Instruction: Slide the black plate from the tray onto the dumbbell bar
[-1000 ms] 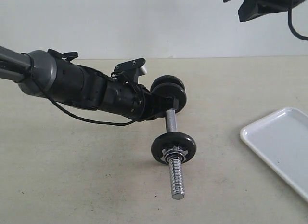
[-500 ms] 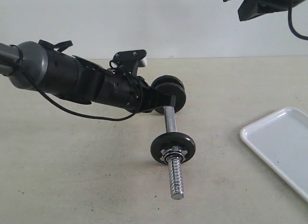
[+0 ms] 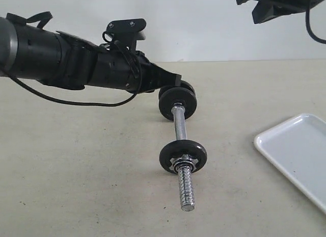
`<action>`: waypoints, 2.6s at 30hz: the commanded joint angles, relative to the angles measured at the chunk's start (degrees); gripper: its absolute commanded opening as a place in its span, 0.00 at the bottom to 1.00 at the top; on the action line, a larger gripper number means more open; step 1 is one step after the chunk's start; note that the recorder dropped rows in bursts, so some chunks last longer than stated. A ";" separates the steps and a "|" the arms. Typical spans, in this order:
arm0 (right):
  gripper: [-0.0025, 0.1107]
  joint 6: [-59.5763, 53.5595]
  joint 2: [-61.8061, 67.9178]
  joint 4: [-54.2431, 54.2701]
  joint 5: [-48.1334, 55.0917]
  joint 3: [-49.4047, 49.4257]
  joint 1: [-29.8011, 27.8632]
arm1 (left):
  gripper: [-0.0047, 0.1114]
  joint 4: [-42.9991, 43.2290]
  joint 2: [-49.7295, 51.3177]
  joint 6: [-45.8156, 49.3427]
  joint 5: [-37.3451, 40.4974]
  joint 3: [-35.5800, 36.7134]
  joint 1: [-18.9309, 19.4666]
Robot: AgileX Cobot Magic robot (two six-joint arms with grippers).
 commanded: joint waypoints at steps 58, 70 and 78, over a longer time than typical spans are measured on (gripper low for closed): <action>0.02 2.80 -53.37 6.33 -53.15 76.01 -0.19 | 0.08 11.17 -91.58 -11.75 -15.34 68.53 -0.08; 0.02 2.80 -53.37 7.26 -53.15 76.01 -0.19 | 0.08 11.30 -91.58 -11.75 -12.98 68.53 -0.08; 0.02 2.80 -53.37 7.26 -53.15 76.01 -0.19 | 0.08 11.31 -91.58 -11.75 -12.86 68.53 -0.08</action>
